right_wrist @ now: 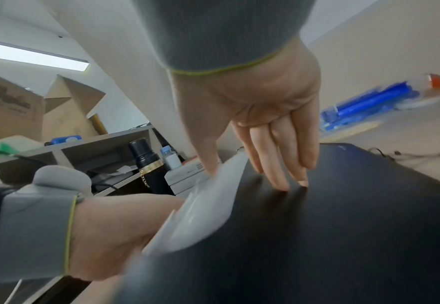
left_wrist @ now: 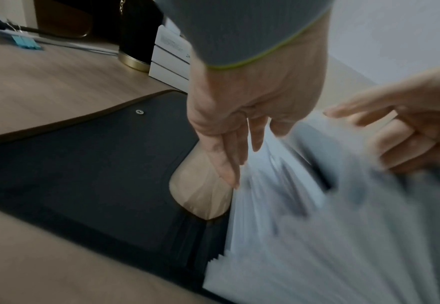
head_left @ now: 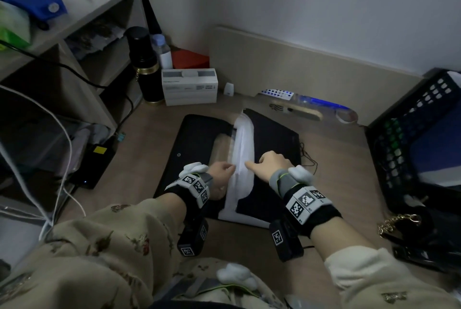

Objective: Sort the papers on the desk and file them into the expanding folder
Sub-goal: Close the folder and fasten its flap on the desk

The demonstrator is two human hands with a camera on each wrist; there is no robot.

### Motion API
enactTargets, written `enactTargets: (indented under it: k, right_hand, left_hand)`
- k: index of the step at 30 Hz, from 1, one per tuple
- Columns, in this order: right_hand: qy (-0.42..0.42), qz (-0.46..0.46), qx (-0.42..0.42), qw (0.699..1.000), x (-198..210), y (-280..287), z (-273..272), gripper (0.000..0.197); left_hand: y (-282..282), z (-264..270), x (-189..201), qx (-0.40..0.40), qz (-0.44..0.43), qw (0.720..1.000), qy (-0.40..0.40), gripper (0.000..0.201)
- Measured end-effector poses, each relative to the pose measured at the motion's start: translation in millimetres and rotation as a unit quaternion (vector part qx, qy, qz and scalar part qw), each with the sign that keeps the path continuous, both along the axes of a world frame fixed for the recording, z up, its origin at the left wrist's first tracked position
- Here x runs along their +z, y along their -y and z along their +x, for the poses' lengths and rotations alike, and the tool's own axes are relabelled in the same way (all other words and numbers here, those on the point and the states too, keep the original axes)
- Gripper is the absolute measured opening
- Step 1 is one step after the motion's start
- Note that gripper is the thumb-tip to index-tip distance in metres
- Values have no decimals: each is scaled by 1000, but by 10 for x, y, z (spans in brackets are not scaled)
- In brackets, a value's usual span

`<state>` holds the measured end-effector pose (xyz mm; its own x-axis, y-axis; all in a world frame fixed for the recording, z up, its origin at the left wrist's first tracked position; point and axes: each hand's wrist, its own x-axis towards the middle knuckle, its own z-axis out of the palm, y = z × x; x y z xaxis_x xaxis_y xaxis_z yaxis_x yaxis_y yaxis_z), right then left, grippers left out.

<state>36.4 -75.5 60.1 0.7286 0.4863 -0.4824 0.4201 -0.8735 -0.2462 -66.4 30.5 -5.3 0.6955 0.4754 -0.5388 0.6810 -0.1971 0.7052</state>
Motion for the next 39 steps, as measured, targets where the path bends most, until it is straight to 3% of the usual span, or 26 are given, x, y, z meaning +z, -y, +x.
enactTargets:
  k: [3,6,13,17,23,31,36,39]
  right_hand:
    - [-65,35,-10,997,-202,25,34,32]
    - [-104,16,18,994,-393,153,44,46]
    - [-142,-102,70,982,-819,504,139,81]
    - [-122,-133,88,980,-920,562,125,98]
    - [-104,-163,102,976,-965,501,174,101]
    - [-84,-171,92,977,-1000,447,202,98]
    - [-81,-174,83,978,-1047,420,212,98]
    - [-76,-178,88,977,-1066,429,212,98]
  left_hand:
    - [1,-7,-24,52,-48,998,0,44]
    - [-20,-35,-55,62,-66,996,-2,53]
    - [-6,-27,-107,-103,22,988,-108,44]
    - [58,13,-169,-171,75,973,-135,55]
    - [-4,83,-289,-212,75,961,-164,77]
    - [-32,204,-316,-190,65,970,-139,74]
    - [-153,240,-321,-140,36,984,-101,36]
    - [-260,214,-317,-92,0,993,-79,45]
